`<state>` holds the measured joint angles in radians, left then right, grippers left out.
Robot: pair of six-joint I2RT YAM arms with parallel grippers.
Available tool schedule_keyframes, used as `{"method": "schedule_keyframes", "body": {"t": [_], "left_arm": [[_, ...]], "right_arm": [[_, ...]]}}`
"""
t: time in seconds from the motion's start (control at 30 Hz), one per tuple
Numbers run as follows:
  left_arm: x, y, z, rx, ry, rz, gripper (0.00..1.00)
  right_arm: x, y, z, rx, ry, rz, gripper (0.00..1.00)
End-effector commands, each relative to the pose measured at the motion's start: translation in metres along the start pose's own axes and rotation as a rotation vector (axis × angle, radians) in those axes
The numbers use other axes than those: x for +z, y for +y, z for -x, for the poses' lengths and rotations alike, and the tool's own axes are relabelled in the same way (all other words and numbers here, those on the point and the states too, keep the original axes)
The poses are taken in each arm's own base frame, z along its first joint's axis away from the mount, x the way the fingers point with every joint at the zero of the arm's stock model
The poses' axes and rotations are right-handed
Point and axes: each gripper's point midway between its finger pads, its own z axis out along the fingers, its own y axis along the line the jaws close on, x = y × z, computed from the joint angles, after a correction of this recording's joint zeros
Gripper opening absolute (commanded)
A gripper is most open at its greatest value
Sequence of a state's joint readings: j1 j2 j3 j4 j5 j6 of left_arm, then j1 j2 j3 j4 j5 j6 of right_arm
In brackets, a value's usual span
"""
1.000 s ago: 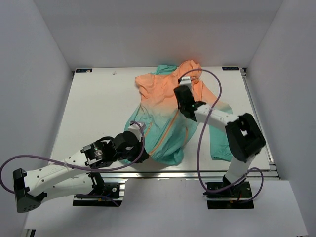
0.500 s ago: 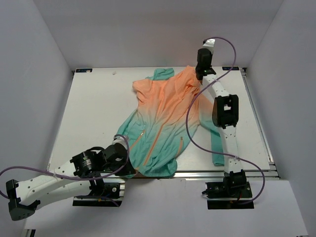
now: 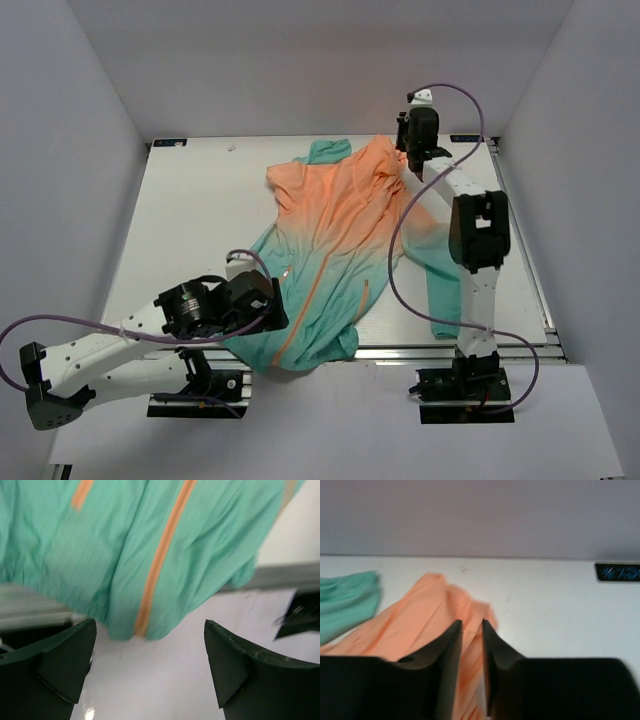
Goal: Zip up the jacket
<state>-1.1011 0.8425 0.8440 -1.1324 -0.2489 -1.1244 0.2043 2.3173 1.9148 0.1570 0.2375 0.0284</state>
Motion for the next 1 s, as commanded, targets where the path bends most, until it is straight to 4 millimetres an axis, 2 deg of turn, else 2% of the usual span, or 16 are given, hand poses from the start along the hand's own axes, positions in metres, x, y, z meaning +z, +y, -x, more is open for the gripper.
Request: {"method": "schedule_keyframes", "body": {"t": [0.0,0.03,0.07,0.1,0.13,0.17,0.23,0.27,0.33,0.37,0.4,0.47,0.53,0.57,0.7,0.97], "left_arm": [[-0.011,-0.015,0.063,0.022,-0.246,0.05,0.98],[-0.002,-0.019,0.074,0.041,-0.263,0.095,0.98],[0.006,-0.019,0.099,0.009,-0.304,0.118,0.98],[0.012,-0.014,0.113,0.04,-0.309,0.151,0.98],[0.022,-0.013,0.131,0.025,-0.31,0.174,0.98],[0.028,-0.006,0.168,-0.066,-0.363,0.15,0.98],[0.029,0.007,0.206,-0.104,-0.442,0.153,0.98],[0.026,0.011,0.242,-0.169,-0.499,0.091,0.98],[0.024,0.021,0.272,-0.15,-0.524,0.049,0.98],[0.02,0.049,0.289,-0.222,-0.54,0.091,0.98],[0.023,0.053,0.302,-0.254,-0.52,0.077,0.98],[0.022,0.078,0.317,-0.314,-0.531,0.113,0.98],[0.025,0.086,0.324,-0.308,-0.541,0.126,0.98],[0.023,0.09,0.325,-0.304,-0.555,0.14,0.98],[0.015,0.109,0.314,-0.323,-0.607,0.182,0.98],[0.019,0.118,0.301,-0.323,-0.631,0.126,0.98]], "right_arm": [[-0.08,0.012,0.088,0.122,-0.11,0.122,0.35],[-0.091,0.011,0.052,0.135,-0.028,0.118,0.44],[-0.118,0.01,0.07,0.165,-0.057,0.135,0.66],[-0.13,0.011,0.063,0.19,-0.039,0.14,0.83],[-0.142,0.008,0.025,0.204,0.037,0.131,0.89],[-0.165,0.004,0.038,0.228,0.004,0.131,0.89],[-0.187,-0.002,0.019,0.281,0.05,0.1,0.89],[-0.206,-0.009,0.009,0.292,0.068,0.075,0.89],[-0.228,-0.016,-0.016,0.321,0.164,0.029,0.89],[-0.245,-0.021,-0.012,0.329,0.159,0.014,0.89],[-0.255,-0.026,-0.03,0.325,0.2,-0.014,0.89],[-0.279,-0.035,-0.035,0.338,0.21,-0.046,0.89],[-0.296,-0.042,-0.061,0.327,0.251,-0.071,0.89],[-0.308,-0.045,-0.055,0.333,0.218,-0.077,0.89],[-0.338,-0.06,-0.079,0.329,0.229,-0.133,0.89],[-0.372,-0.069,-0.082,0.391,0.159,-0.148,0.9]]}}
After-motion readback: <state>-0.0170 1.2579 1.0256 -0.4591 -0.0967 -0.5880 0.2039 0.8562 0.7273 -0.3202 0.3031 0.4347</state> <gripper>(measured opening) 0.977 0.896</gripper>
